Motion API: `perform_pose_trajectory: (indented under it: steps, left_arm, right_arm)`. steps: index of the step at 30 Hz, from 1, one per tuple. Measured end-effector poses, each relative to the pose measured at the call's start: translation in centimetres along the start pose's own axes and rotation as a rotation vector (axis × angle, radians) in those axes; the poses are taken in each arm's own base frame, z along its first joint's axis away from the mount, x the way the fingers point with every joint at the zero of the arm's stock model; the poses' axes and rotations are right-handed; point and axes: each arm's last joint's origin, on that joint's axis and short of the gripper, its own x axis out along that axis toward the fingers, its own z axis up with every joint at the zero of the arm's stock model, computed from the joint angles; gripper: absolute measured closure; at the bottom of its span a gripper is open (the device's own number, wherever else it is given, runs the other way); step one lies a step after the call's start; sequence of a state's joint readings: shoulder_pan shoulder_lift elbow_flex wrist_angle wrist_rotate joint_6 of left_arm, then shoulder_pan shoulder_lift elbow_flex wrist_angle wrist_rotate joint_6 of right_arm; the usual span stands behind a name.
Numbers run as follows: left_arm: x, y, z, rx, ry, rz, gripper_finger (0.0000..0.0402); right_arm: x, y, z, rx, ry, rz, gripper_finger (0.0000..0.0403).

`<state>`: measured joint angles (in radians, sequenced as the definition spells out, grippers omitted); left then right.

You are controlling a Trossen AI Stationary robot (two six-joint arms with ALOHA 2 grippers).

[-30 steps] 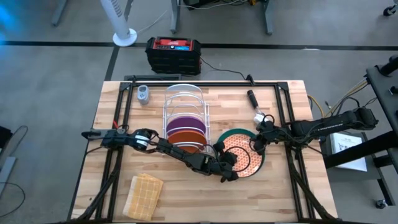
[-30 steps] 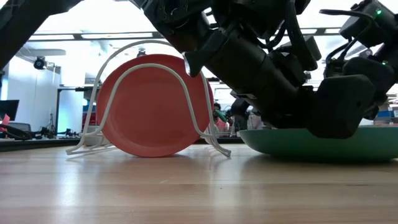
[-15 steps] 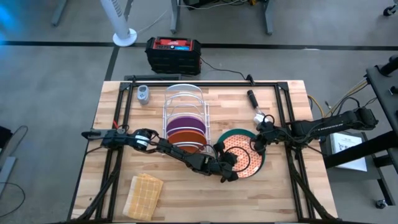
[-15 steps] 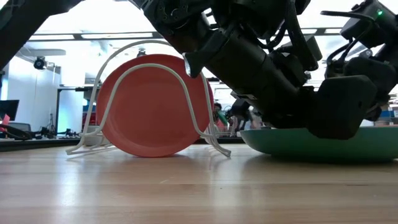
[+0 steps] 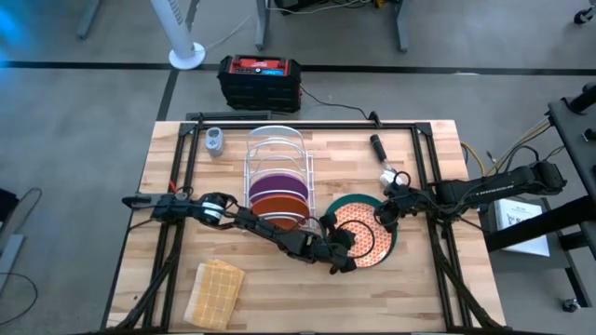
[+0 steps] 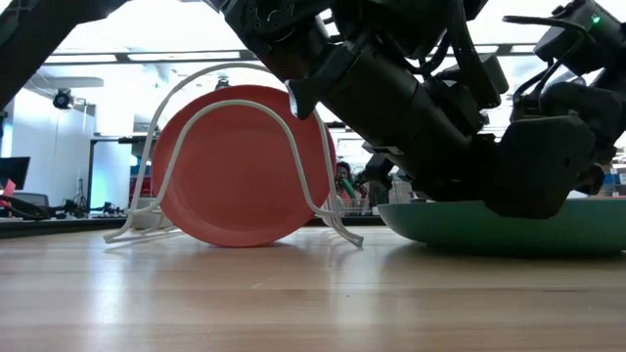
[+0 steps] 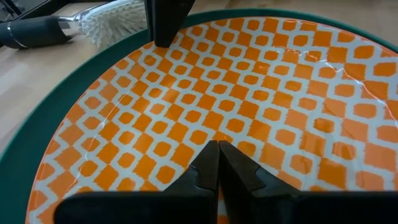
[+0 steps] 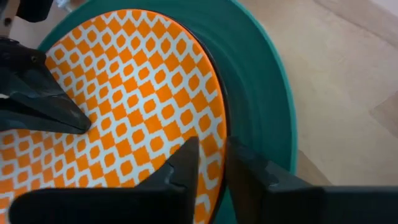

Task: Sort dishes
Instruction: Put the orange/white plate into the dish rack

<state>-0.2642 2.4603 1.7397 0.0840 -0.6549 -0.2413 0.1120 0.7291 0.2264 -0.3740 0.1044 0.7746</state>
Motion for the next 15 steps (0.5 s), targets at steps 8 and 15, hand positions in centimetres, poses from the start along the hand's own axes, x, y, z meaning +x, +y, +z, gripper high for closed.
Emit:
perform_pose_trajectory:
  steps: [8,15]
  left_arm:
    - [0.02,0.0,-0.02,0.0,0.004,-0.009,0.0401]
    - [0.15,0.15,0.04,-0.005,0.006,-0.013,0.0401]
  right_arm:
    - [0.08,0.13,0.11,-0.001,0.002,0.026,0.0279]
    - [0.25,0.09,0.1,0.001,-0.003,0.029,0.0285]
